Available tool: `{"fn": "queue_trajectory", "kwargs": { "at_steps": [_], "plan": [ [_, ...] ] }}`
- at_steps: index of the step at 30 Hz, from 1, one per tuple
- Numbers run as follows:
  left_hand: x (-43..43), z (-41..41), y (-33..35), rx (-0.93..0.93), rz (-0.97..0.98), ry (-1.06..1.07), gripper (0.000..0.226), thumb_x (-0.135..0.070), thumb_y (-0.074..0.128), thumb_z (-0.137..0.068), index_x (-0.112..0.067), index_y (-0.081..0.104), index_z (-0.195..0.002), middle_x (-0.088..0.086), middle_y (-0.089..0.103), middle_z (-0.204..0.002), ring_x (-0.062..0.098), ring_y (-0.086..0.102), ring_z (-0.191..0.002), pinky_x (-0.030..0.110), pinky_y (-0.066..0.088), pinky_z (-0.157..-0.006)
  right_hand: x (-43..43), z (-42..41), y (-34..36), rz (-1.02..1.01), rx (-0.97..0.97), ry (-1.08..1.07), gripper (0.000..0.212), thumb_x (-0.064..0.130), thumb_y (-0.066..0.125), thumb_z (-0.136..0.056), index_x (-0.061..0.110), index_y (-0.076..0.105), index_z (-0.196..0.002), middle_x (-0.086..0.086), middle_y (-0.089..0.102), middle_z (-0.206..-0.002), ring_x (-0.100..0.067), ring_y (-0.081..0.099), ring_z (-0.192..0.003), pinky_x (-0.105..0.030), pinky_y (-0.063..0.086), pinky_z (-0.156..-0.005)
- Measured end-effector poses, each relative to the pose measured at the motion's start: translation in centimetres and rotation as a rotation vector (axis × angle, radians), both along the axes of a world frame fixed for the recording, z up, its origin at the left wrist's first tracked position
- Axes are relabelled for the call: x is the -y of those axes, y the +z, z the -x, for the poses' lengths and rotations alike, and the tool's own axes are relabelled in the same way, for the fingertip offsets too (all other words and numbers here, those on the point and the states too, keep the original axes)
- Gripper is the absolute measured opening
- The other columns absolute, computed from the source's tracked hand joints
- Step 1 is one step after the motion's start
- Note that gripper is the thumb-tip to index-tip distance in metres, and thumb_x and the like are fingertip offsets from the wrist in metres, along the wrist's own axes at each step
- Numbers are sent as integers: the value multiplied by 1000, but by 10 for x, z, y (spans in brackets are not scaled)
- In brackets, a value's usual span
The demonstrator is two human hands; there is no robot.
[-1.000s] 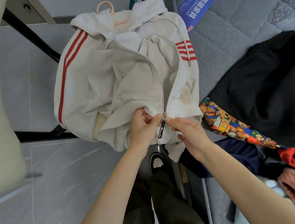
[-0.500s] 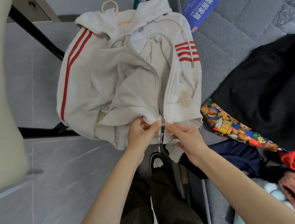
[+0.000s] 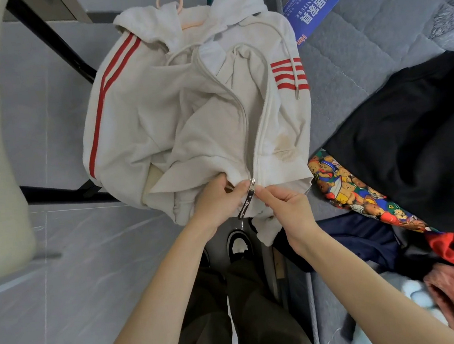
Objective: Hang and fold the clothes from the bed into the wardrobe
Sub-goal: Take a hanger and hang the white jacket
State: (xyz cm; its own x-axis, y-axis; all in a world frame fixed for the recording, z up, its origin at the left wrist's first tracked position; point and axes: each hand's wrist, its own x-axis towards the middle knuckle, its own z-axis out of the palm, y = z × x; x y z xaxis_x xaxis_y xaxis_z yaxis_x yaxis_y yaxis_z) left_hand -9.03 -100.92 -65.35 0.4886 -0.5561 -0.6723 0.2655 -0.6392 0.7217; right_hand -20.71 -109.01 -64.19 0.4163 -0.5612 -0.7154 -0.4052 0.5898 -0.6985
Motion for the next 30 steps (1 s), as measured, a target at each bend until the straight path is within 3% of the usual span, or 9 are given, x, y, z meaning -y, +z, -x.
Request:
{"fn": "queue_trajectory", "kwargs": {
  "at_steps": [2,4,8,10,12,15,22,26,30],
  "plan": [
    [0,3,3,101,-4,-68,15,-38,53,-94,-32,55,-81,-14,63,-82,-3,60,-74,12,45,-69,-5,-1,1,-28,24,-44,12,16,66,-89,13,75,-82,7,73,-75,2,63,-69,-9,46,-63],
    [-2,8,2,94,3,-68,28,-38,47,-98,-25,55,-75,-13,57,-69,-1,54,-62,5,39,-56,-8,-2,1,-32,37,-48,14,14,63,-91,12,75,-83,7,73,-75,4,62,-68,-8,45,-60],
    [-11,16,-3,98,-37,-55,39,-40,44,-98,-19,54,-66,-8,50,-61,5,46,-57,9,35,-51,-13,0,2,-92,46,-74,14,10,62,-91,6,75,-86,-8,73,-88,-15,64,-87,-27,49,-86],
    [-15,19,-5,82,-30,-40,41,-38,44,-98,-18,53,-64,-5,49,-61,8,46,-59,14,35,-55,-15,0,2,-74,48,-51,13,9,62,-90,5,74,-86,-11,71,-88,-18,63,-88,-31,48,-88],
    [-17,21,-6,67,-26,-21,41,-37,45,-98,-17,52,-64,-2,50,-61,10,47,-60,20,36,-60,-16,0,0,-51,55,-40,12,8,63,-90,6,75,-86,-6,72,-84,-12,63,-83,-24,50,-82],
    [-18,22,-8,107,-31,-51,43,-36,45,-99,-19,50,-60,-6,48,-55,1,44,-50,14,34,-53,-18,2,-1,-33,53,-39,13,8,63,-90,9,75,-85,4,72,-75,2,61,-67,-10,46,-62],
    [-26,28,-11,160,-17,-80,48,-36,46,-99,-23,40,-53,-16,39,-34,-3,39,-37,10,31,-42,-11,8,2,-38,-177,149,15,24,64,-91,14,76,-87,11,69,-68,2,49,-54,-10,41,-50],
    [-26,26,-10,199,2,-123,44,-38,47,-98,-21,47,-58,-12,40,-48,-8,43,-43,8,33,-46,2,7,16,-14,-243,259,32,36,56,-95,20,72,-73,11,71,-64,3,51,-49,-4,38,-46],
    [-23,21,-8,197,37,-187,39,-37,47,-97,-12,57,-68,-9,45,-56,-5,44,-48,10,33,-49,5,8,25,47,-233,409,26,34,69,-86,16,71,-67,11,65,-62,9,48,-46,-2,33,-45]
  ]
}}
